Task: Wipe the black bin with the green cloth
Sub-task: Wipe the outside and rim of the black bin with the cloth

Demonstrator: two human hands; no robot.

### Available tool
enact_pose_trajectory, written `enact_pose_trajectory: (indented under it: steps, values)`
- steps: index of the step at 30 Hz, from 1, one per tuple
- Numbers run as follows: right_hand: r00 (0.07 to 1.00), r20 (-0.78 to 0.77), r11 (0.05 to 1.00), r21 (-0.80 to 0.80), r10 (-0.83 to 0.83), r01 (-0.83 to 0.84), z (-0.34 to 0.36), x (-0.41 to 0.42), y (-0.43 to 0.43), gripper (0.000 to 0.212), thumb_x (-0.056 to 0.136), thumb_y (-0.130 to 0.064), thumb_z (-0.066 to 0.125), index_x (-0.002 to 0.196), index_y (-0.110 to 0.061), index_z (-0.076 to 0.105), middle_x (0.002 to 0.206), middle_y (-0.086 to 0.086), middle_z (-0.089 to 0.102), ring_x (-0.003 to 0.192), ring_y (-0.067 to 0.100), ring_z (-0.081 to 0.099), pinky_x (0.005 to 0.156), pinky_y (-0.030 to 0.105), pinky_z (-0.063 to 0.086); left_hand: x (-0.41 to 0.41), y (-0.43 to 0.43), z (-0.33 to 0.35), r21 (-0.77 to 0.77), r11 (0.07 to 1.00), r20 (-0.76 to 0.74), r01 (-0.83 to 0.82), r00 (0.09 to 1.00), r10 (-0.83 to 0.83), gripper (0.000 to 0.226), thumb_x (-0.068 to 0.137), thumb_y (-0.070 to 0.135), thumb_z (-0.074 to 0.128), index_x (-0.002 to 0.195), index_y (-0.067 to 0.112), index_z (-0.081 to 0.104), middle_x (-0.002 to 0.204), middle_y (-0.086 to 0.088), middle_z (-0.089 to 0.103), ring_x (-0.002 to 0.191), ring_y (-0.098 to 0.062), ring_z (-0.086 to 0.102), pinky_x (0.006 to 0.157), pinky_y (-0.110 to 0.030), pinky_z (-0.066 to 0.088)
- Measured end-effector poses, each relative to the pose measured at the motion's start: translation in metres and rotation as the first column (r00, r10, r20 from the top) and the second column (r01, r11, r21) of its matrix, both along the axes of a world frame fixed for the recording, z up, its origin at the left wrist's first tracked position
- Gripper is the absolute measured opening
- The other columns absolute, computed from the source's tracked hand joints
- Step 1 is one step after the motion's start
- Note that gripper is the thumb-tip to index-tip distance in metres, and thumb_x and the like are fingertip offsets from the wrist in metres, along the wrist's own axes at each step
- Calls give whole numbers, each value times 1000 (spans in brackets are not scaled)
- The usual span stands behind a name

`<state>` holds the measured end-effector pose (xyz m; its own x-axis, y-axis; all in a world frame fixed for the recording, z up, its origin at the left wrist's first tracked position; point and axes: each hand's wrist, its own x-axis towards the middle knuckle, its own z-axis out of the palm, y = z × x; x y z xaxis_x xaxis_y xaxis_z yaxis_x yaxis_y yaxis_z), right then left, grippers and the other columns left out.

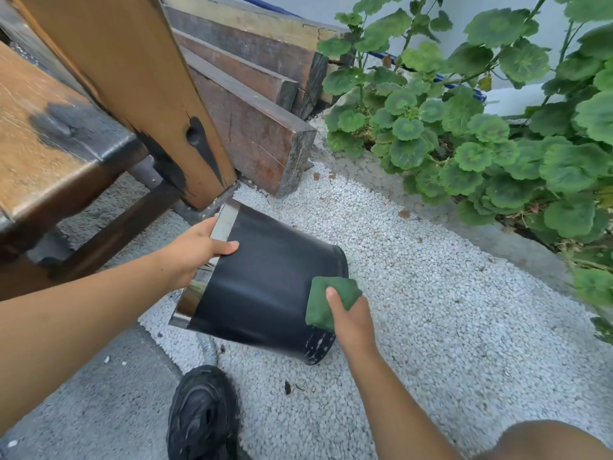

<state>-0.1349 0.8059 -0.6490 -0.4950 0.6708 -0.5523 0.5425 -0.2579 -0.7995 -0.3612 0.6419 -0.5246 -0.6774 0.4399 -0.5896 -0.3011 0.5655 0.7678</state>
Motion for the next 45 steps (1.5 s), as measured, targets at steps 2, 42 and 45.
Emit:
enact_pose_trajectory:
  steps: [2, 42, 45]
  values:
    - [1000, -5, 1000, 23, -15, 15, 1, 10, -14, 42, 91, -52, 62, 116, -21, 50, 103, -9, 64, 90, 2, 60, 67, 19, 46, 1, 1, 1, -3, 1000, -1, 0, 1000, 0, 45, 91, 7, 66, 129, 29, 59, 108, 4, 76, 92, -11, 74, 72, -28, 54]
    - [957, 223, 976, 71, 184, -204, 64, -110, 127, 67, 82, -64, 65, 122, -10, 55, 111, 11, 61, 102, 35, 62, 94, 50, 54, -23, 20, 25, 35, 986, -149, 165, 976, -158, 26, 86, 23, 75, 110, 15, 69, 104, -2, 78, 102, -23, 72, 88, -38, 54]
    - [945, 256, 967, 102, 202, -234, 63, -111, 126, 64, 86, -64, 60, 120, -10, 55, 104, 9, 58, 97, 33, 60, 93, 49, 54, -22, 23, 28, 12, 993, -129, 116, 985, -113, 29, 87, 20, 75, 113, 9, 68, 107, -9, 77, 103, -31, 71, 100, -53, 49]
